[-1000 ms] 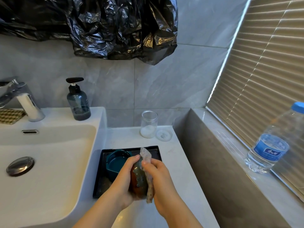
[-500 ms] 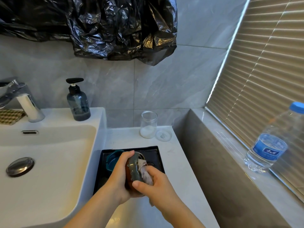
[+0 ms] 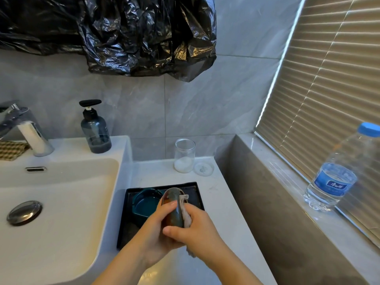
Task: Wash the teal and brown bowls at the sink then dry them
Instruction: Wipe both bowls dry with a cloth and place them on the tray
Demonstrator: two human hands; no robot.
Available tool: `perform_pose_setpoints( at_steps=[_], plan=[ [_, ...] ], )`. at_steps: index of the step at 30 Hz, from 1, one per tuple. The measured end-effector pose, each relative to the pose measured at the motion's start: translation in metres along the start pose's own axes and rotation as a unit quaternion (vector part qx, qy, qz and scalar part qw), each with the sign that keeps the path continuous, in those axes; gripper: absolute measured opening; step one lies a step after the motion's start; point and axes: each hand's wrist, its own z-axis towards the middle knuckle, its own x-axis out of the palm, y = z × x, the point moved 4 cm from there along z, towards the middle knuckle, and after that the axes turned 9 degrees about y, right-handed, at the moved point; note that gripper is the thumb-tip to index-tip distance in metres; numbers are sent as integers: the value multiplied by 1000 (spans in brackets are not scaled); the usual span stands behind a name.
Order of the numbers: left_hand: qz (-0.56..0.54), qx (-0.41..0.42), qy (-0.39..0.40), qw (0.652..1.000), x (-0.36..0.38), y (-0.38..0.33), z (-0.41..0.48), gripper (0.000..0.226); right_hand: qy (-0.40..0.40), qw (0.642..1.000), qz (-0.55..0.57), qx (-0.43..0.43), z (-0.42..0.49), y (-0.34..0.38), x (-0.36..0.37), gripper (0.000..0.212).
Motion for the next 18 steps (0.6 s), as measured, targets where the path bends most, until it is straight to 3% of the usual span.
perform_pose_setpoints(
  at_steps=[3, 6, 9, 12, 15, 18],
  plan=[
    [-7, 7, -19, 1000, -6, -3, -1, 45, 11, 999, -24, -18, -5, 0, 14, 15],
    [-38, -29, -13, 999, -11, -6, -4, 49, -1, 967, -238, -92, -7, -11, 11, 42],
    [-49, -52, -1, 997, -13, -2, -4, 56, 9, 947, -301, -108, -5, -13, 6, 49],
    [-58, -17, 8, 998, -12, -3, -4, 46, 11, 972, -214, -91, -5, -7, 8, 55],
    [-34, 11, 9, 999, -6, -1, -6, 39, 8, 999, -30, -25, -4, -2, 6, 30],
    [-28, 20, -8, 999, -3, -3, -6, 43, 41, 996, -51, -57, -5, 2, 12, 15]
  ],
)
